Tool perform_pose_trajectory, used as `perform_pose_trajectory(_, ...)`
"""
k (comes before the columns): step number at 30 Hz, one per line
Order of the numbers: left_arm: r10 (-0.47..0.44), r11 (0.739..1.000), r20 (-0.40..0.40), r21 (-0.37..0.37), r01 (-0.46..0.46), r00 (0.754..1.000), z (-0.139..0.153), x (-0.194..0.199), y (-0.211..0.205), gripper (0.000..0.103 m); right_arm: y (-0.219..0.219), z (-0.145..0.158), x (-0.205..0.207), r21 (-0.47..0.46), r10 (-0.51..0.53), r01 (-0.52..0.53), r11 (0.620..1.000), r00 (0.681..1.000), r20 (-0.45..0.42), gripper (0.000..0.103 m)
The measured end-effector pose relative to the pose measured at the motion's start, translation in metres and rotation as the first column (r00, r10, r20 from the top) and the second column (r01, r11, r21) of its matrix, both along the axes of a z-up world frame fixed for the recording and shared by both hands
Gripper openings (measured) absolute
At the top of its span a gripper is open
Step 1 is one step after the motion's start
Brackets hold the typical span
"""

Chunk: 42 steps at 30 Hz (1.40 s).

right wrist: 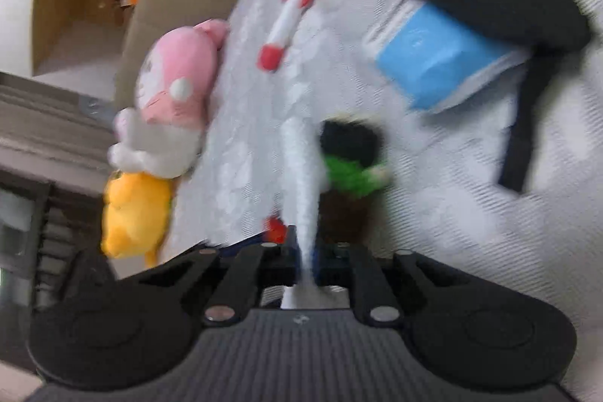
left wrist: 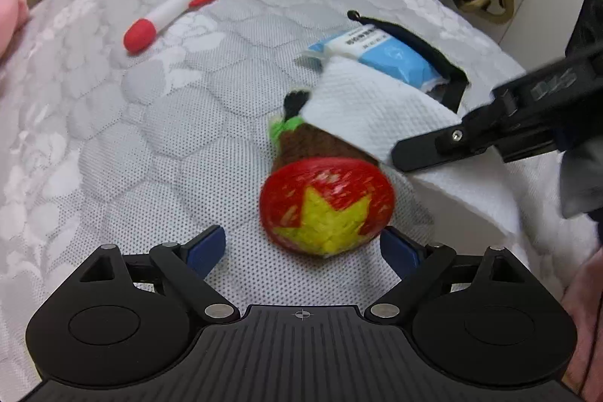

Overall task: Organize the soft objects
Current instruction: 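Turn the doll with the left gripper while the right gripper wipes its feet and body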

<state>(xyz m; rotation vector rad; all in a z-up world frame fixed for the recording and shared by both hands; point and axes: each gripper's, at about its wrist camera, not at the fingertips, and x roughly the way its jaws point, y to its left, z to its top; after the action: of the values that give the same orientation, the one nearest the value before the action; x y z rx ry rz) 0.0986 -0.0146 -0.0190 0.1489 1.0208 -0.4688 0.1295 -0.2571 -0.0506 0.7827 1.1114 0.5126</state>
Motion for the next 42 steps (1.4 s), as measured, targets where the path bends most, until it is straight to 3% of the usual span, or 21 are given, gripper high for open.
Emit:
perform_pose_trajectory(2, -0.005, 1.000, 0.010, -0.018, 0.005, 1.000, 0.008, 0.007, -0.002, 0.094, -0.006, -0.003, 0.004, -0.082, -0.027, 0.027, 0.996, 1.000, -0.001, 0.012)
perform_pose_trajectory(6, -0.037, 0.999, -0.001, -0.015, 0.037, 0.999, 0.021, 0.033, -0.015, 0.095, -0.011, -0.010, 0.010, -0.130, -0.058, 0.057, 0.990, 0.998, -0.001, 0.011)
perform_pose_trajectory(10, -0.168, 0.976, -0.086, 0.122, 0.178, 0.982, 0.010, 0.082, -0.057, 0.097, -0.015, -0.007, 0.010, -0.238, -0.073, 0.086, 0.967, 0.995, 0.063, 0.011)
perform_pose_trajectory(14, -0.225, 0.934, -0.199, 0.234, 0.269, 0.954, -0.021, 0.118, -0.088, 0.097, -0.027, -0.001, 0.006, -0.237, -0.083, 0.104, 0.966, 0.992, 0.097, 0.012)
perform_pose_trajectory(15, -0.237, 0.928, -0.200, 0.243, 0.283, 0.951, -0.024, 0.121, -0.093, 0.094, -0.028, 0.000, 0.005, -0.243, -0.088, 0.111, 0.964, 0.991, 0.103, 0.012)
perform_pose_trajectory(16, -0.249, 0.921, -0.202, 0.252, 0.296, 0.947, -0.027, 0.123, -0.099, 0.069, -0.030, 0.001, 0.005, -0.251, -0.093, 0.118, 0.961, 0.990, 0.108, 0.012)
perform_pose_trajectory(19, -0.297, 0.917, -0.145, 0.233, 0.324, 0.944, -0.013, 0.118, -0.111, 0.063, -0.036, 0.003, 0.008, -0.259, -0.107, 0.137, 0.956, 0.986, 0.124, 0.012)
perform_pose_trajectory(21, -0.301, 0.931, -0.068, 0.196, 0.309, 0.951, 0.004, 0.112, -0.106, 0.063, -0.042, 0.004, 0.009, -0.234, -0.134, 0.161, 0.959, 0.983, 0.126, 0.012)
perform_pose_trajectory(23, -0.251, 0.961, 0.029, 0.127, 0.245, 0.968, 0.029, 0.100, -0.090, 0.061, -0.047, 0.009, 0.013, -0.165, -0.154, 0.174, 0.971, 0.980, 0.129, 0.012)
perform_pose_trajectory(26, -0.203, 0.979, 0.175, 0.049, 0.197, 0.963, 0.056, 0.067, -0.063, 0.055, -0.052, 0.022, 0.012, -0.082, -0.166, 0.181, 0.980, 0.973, 0.163, 0.012)
perform_pose_trajectory(29, -0.190, 0.982, 0.205, 0.045, 0.185, 0.960, 0.049, 0.036, -0.047, 0.057, -0.046, 0.036, 0.011, -0.045, -0.157, 0.170, 0.984, 0.965, 0.210, 0.012)
perform_pose_trajectory(33, -0.185, 0.982, 0.154, 0.003, 0.187, 0.971, 0.032, 0.016, -0.032, 0.059, -0.022, 0.059, 0.003, 0.016, -0.097, 0.097, 0.995, 0.957, 0.272, 0.012)
perform_pose_trajectory(37, -0.176, 0.984, 0.136, -0.018, 0.180, 0.975, 0.034, 0.009, -0.026, 0.060, 0.013, 0.062, 0.004, 0.116, 0.008, -0.039, 0.992, 0.968, 0.250, 0.012)
perform_pose_trajectory(39, -0.171, 0.985, 0.128, -0.015, 0.174, 0.977, 0.032, 0.008, -0.022, 0.064, 0.022, 0.058, 0.005, 0.128, 0.031, -0.062, 0.990, 0.971, 0.237, 0.006)
perform_pose_trajectory(42, -0.139, 0.989, 0.104, -0.031, 0.143, 0.985, 0.030, 0.005, -0.010, 0.074, 0.013, 0.047, 0.006, 0.210, 0.009, -0.048, 0.977, 0.983, 0.183, 0.006)
